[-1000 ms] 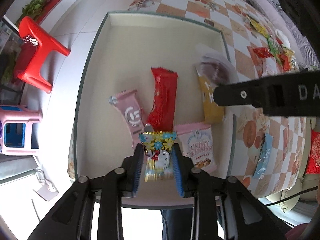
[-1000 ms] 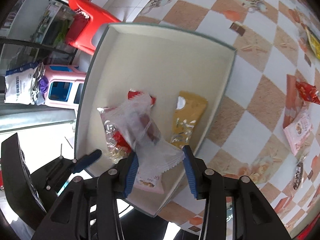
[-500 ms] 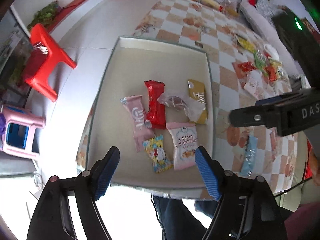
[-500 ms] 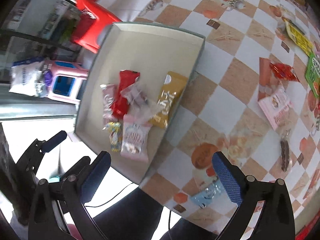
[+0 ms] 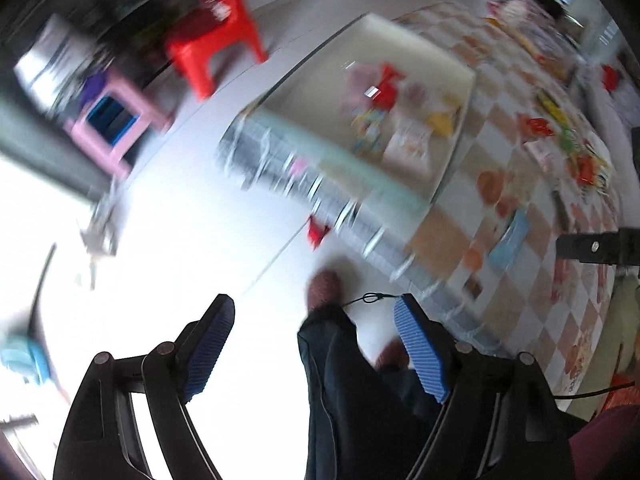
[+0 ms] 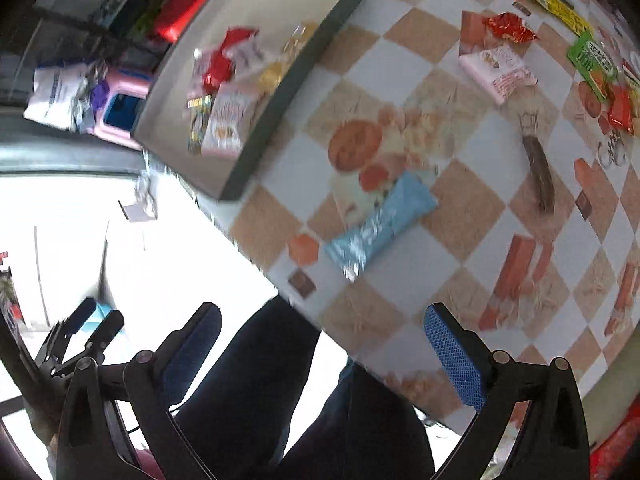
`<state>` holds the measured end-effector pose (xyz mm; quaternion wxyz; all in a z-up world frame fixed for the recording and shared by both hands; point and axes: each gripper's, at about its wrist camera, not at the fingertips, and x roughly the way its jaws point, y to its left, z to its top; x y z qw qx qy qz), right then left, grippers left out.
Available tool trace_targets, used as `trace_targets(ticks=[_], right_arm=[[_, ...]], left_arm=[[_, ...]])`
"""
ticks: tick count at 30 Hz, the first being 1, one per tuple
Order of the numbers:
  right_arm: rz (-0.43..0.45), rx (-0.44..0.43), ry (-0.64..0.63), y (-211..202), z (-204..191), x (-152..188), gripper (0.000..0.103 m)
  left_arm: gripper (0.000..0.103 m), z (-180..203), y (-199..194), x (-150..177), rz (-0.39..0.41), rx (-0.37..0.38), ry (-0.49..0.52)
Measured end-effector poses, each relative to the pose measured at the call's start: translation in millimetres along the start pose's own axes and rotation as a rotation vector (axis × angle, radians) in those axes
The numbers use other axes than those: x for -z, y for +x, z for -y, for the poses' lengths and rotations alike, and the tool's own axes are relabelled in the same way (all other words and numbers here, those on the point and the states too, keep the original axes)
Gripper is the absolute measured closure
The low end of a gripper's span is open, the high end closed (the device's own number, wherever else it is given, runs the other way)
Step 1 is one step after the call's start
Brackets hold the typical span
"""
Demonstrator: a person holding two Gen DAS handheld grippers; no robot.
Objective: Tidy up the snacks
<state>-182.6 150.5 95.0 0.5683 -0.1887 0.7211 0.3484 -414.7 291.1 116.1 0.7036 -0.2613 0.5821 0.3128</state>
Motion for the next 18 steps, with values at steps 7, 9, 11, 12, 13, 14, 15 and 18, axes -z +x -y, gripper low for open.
trace_targets(ticks=[7,9,11,12,13,14,15,18], right_arm=[[-0.012,0.000,-0.152,-5,-41,8,0.001],[-0.007,-0.003,-0.184,-4,-57,5,0.001],[-0.004,-0.002,-0.220,-5,-75,4,0.001],[-0.005,-0.001,-0.236,-4,-83,3,0.001],[-0.006,0.002,-0.254,-3,-90,3,0.001],[-0.008,0.005,-0.279,-1,-100,4,0.001],[-0.011,0.008,-0.296,2,-107,3,0.001],[-0.038,0.015,-0.352,11,-127,7,0.001]], left_arm=[[0.018,-40,-35,41,0.052,-0.064,-0.178],[0.018,-52,-41,49,0.061,-0.094,-0.203],[0.018,-66,-45,56,0.063,-0.115,-0.239],[0.018,-74,-48,60,0.061,-0.120,-0.262],[0.018,-81,-51,65,0.061,-0.125,-0.288],[0.018,-87,-55,69,0.065,-0.129,-0.304],[0.018,-94,-59,74,0.075,-0.131,-0.324],[0.018,-106,-66,85,0.089,-0.133,-0.365]])
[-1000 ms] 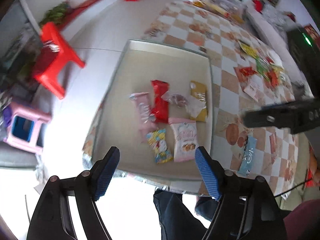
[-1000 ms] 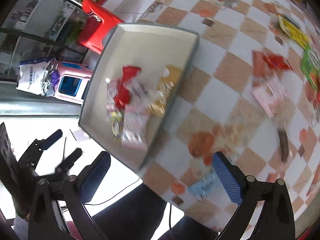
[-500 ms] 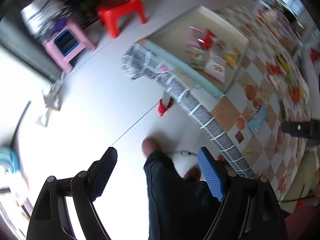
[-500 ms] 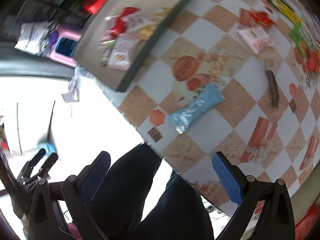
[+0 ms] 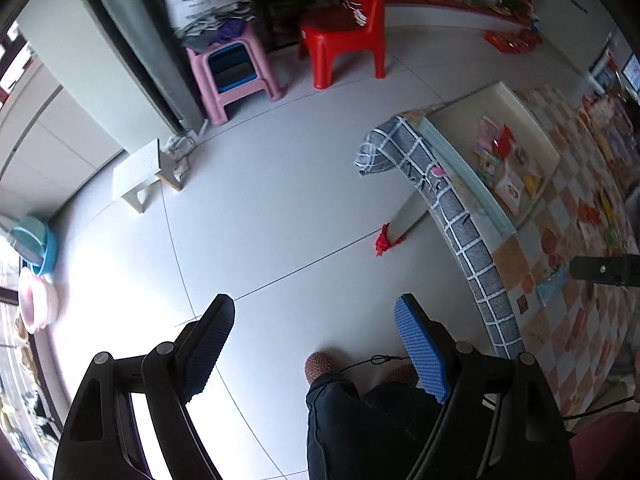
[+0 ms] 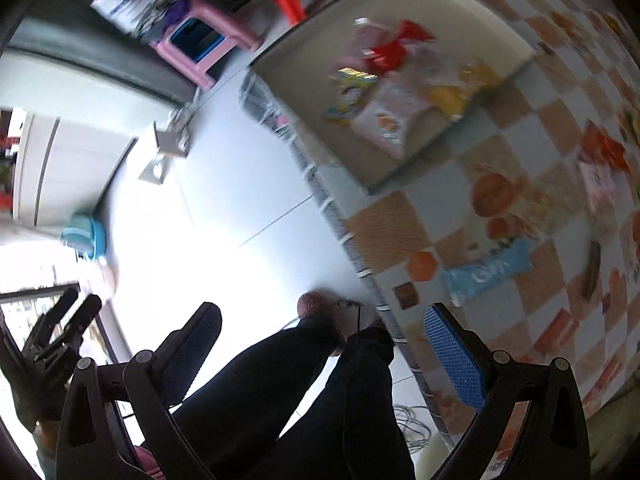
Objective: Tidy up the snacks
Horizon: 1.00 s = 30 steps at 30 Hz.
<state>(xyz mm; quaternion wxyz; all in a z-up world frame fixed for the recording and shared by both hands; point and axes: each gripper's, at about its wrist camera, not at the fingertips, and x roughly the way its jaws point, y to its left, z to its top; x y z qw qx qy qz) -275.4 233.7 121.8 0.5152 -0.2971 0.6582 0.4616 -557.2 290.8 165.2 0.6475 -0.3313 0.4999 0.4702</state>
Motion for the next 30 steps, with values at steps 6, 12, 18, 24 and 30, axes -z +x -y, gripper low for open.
trace_targets(ticks=[6,12,18,24,30], right_arm=[[-0.012,-0.006,-0.012,5,-11,-3,0.001],[-0.042,-0.005,0.003,11,-9,-2,0.001],[-0.062,0.001,-0.013,16,-14,-2,0.001],[-0.079,0.008,-0.045,20,-20,-3,0.001],[-0.085,0.007,-0.046,22,-19,-4,0.001]], left_arm=[[0.018,-8,-1,4,-0.009,-0.008,-0.018],[0.018,-14,-7,12,0.000,-0.007,-0.039],[0.018,-18,-8,21,-0.011,-0.013,-0.073],[0.018,-24,-11,30,-0.012,-0.022,-0.118],[0.018,-27,-10,32,-0.015,-0.017,-0.154]])
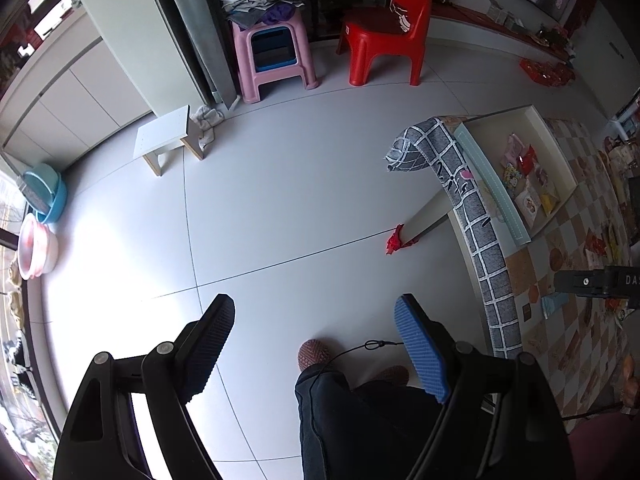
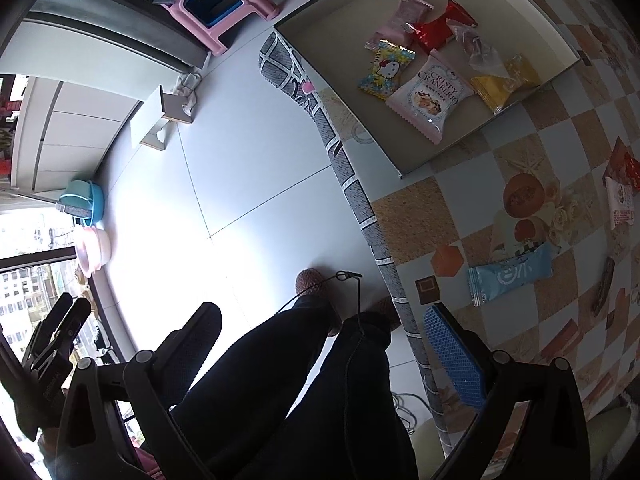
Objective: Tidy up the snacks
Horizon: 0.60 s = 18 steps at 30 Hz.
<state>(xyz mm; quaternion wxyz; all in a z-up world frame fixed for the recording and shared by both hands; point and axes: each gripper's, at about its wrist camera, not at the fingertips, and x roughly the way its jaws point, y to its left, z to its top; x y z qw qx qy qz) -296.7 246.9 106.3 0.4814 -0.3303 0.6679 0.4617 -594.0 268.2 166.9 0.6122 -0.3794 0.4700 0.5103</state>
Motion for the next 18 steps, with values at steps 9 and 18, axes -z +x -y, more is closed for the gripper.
trace_targets(ticks=[9,18], right_arm=[[0.015,-0.024,0.073,-5,28,4,0.001],[0.040,-0.050,0.239,-15,84,18,0.001]], left_arm=[[0.018,20,5,-7,-0.013,-0.001,0.060],[0.018,70,10,-21,-0.016,0.017,0.193]])
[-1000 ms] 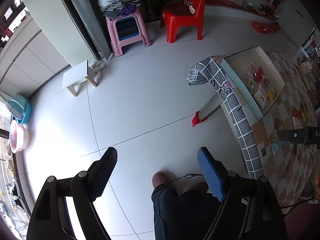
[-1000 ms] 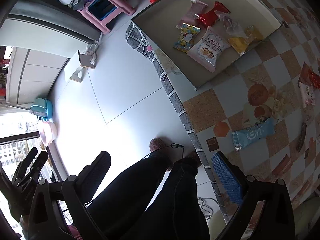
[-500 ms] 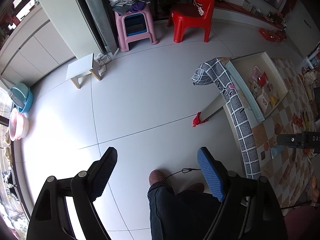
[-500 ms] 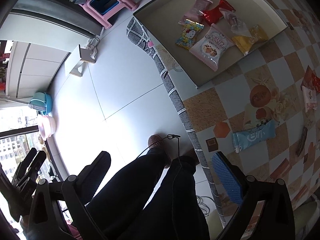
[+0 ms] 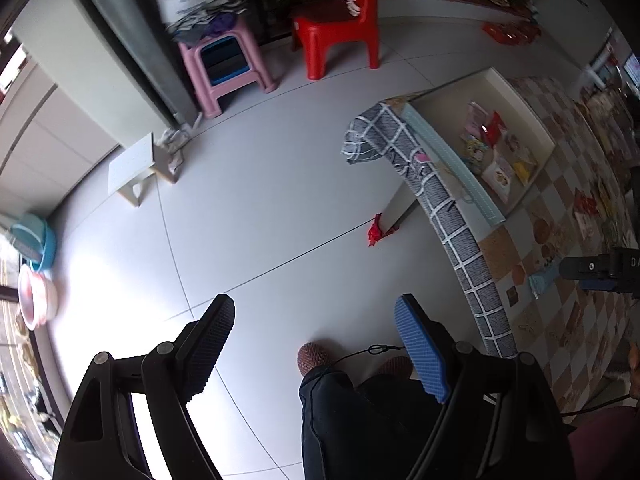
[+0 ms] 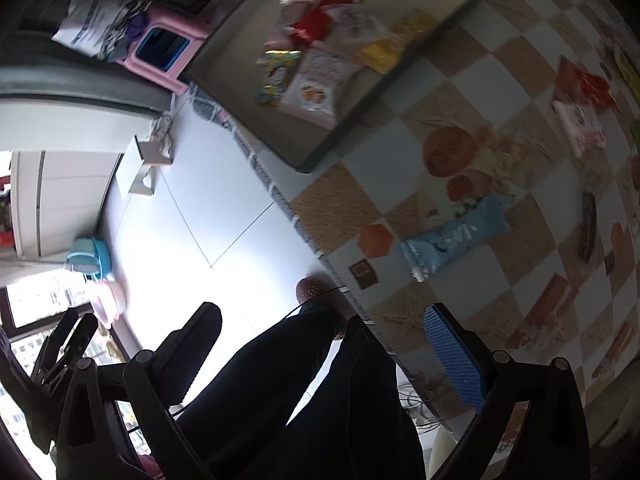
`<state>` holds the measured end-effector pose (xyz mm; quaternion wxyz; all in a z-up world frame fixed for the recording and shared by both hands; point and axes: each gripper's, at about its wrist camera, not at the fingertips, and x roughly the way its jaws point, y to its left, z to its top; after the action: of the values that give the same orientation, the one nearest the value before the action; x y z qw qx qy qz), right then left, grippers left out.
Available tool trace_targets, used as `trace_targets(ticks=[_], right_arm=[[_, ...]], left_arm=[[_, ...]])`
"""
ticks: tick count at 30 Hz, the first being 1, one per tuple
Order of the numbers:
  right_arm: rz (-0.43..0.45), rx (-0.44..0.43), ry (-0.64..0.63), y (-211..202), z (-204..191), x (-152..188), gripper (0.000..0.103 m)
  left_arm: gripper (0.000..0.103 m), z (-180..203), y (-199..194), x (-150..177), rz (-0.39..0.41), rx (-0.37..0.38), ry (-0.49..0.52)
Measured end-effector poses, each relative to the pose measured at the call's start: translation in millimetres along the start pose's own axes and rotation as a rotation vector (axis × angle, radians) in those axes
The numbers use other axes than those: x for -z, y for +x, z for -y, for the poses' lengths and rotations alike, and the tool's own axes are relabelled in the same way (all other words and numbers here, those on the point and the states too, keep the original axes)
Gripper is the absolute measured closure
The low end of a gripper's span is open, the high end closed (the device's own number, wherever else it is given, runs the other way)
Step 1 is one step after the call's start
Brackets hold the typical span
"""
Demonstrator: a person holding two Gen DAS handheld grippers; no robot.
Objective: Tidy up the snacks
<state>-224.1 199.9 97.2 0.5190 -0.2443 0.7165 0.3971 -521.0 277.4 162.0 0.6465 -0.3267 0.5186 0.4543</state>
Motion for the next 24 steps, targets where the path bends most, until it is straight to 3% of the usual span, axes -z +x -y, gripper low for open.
trace_targets(ticks=[12,24], right_arm=[[0.034,-0.001,0.058,-14,30,1,0.001],[0.050,0.001,0.047,-17,33,8,0.001]], left_arm=[[0.018,37,1,-15,0.022,0.030,0.091],[0.018,31,-4,-14,0.036,0.040,0.065]])
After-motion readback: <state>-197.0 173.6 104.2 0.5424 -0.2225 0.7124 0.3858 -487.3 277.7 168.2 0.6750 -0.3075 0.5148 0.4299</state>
